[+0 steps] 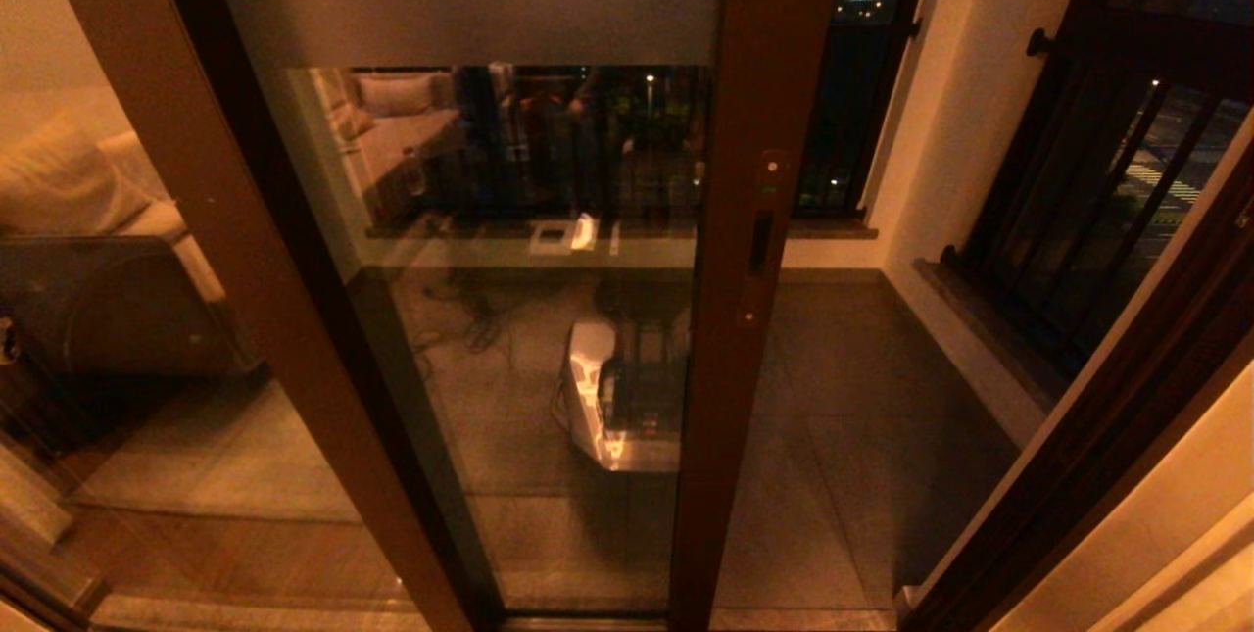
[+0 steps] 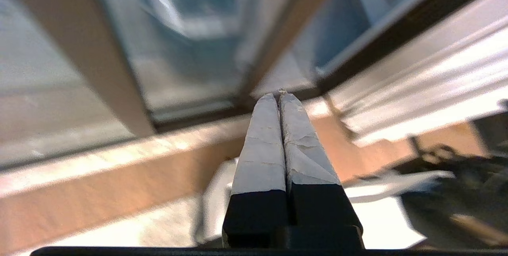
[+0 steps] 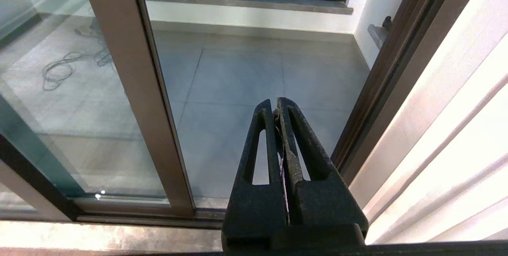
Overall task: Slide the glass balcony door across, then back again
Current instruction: Open the slid door
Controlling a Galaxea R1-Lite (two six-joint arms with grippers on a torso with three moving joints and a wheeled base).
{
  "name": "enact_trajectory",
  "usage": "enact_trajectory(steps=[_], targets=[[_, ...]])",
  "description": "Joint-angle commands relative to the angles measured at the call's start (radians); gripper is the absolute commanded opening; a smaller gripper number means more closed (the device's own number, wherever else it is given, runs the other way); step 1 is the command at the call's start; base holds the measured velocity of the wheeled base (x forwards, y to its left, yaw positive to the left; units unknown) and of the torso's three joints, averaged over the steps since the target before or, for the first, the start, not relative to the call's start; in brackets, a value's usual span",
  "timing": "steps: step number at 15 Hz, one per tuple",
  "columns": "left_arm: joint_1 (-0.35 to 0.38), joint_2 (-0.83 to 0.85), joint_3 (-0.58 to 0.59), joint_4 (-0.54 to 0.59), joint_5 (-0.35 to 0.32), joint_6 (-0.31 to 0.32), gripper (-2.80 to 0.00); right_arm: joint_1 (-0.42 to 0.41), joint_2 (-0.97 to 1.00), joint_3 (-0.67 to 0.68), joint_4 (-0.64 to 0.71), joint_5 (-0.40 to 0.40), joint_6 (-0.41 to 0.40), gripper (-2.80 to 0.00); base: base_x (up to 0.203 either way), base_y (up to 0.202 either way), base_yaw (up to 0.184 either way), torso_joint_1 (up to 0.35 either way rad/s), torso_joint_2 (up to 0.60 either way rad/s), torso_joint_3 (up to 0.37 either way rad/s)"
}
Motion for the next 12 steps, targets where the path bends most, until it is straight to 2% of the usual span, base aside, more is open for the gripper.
enact_trajectory(steps=[1,2,5,7,9,10,12], targets=[[-0.071,0.153,-0.096,0.033,0.030,-0.044,-2.80,0.000,0.000,0.003,0.000,0.000,-0.001,-2.80,0.000,0.000,0.000,0.000,0.00,0.000],[-0.109,0.209,-0.113,0.040,0.093,-0.057,-2.80,0.000,0.000,0.003,0.000,0.000,-0.001,-2.80,0.000,0.000,0.000,0.000,0.00,0.000],[-0.302,0.389,-0.129,-0.007,0.389,-0.079,-2.80,0.000,0.000,0.003,0.000,0.000,-0.001,-2.80,0.000,0.000,0.000,0.000,0.00,0.000],[-0.390,0.506,-0.134,-0.178,0.542,-0.086,-2.80,0.000,0.000,0.003,0.000,0.000,-0.001,-2.80,0.000,0.000,0.000,0.000,0.00,0.000],[-0.443,0.602,-0.142,-0.384,0.622,-0.083,-2.80,0.000,0.000,0.003,0.000,0.000,-0.001,-2.80,0.000,0.000,0.000,0.000,0.00,0.000],[-0.470,0.632,-0.162,-0.440,0.636,-0.057,-2.80,0.000,0.000,0.003,0.000,0.000,-0.001,-2.80,0.000,0.000,0.000,0.000,0.00,0.000],[-0.520,0.663,-0.176,-0.474,0.643,-0.001,-2.80,0.000,0.000,0.003,0.000,0.000,-0.001,-2.80,0.000,0.000,0.000,0.000,0.00,0.000]])
